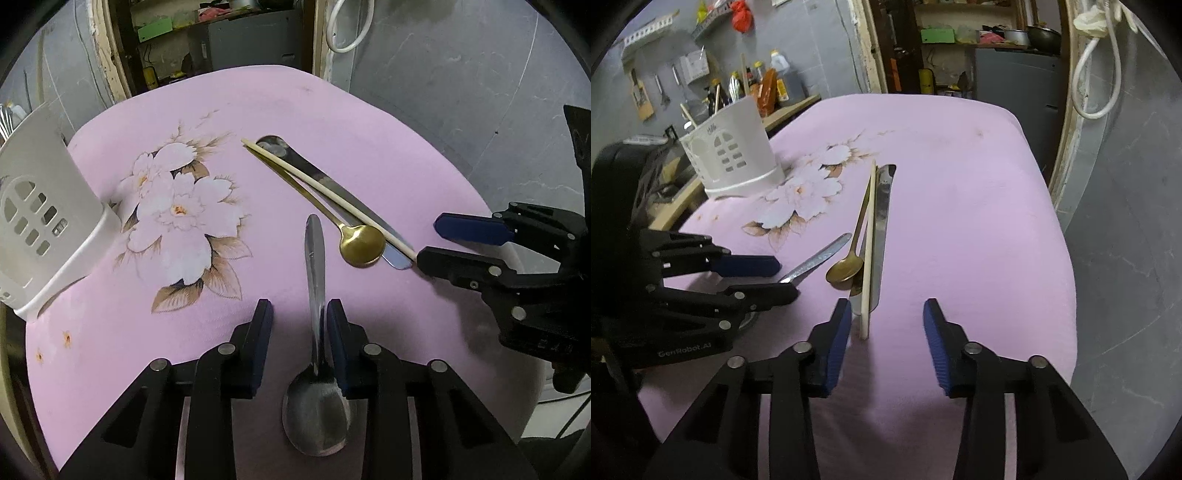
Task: Organize utensils
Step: 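Grasp a silver spoon with the left tool while the right tool grasps a wooden chopstick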
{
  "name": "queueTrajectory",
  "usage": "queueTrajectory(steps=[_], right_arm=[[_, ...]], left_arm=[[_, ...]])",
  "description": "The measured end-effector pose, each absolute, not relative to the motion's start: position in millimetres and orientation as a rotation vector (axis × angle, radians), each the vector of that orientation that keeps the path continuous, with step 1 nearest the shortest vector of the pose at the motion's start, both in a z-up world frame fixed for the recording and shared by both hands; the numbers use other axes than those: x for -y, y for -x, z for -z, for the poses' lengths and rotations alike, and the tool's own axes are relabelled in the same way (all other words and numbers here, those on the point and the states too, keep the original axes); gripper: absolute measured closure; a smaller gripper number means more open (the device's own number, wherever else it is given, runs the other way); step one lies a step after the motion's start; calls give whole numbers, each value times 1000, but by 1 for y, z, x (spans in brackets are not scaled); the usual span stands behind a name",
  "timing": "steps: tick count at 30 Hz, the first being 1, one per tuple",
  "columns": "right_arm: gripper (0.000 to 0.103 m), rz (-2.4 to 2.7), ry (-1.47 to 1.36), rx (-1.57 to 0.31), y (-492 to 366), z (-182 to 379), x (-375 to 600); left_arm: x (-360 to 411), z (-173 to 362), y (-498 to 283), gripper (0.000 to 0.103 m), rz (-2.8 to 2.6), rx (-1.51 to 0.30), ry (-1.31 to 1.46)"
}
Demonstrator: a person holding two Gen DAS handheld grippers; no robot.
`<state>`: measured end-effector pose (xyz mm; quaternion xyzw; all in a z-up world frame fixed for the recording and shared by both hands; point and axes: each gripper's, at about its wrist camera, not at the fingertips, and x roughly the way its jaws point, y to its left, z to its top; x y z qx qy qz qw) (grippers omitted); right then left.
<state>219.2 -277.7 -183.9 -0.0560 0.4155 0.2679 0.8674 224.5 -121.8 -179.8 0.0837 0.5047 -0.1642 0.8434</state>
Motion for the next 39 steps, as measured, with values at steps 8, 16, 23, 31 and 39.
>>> queueTrajectory(steps=[8, 16, 23, 31, 39], right_arm=[[98, -478, 159, -862, -225, 186, 276], [99, -446, 110, -859, -229, 184, 281], [81, -522, 59, -840, -240, 175, 275], [82, -643, 129, -858, -277, 175, 232], [95, -668, 241, -943, -308, 184, 192]], left_arm=[[119, 183, -240, 97, 258, -1059, -151], [98, 172, -258, 97, 141, -1042, -39], [78, 160, -257, 97, 56, -1010, 12], [55, 159, -247, 97, -12, -1005, 72], [38, 161, -256, 97, 37, -1063, 133]])
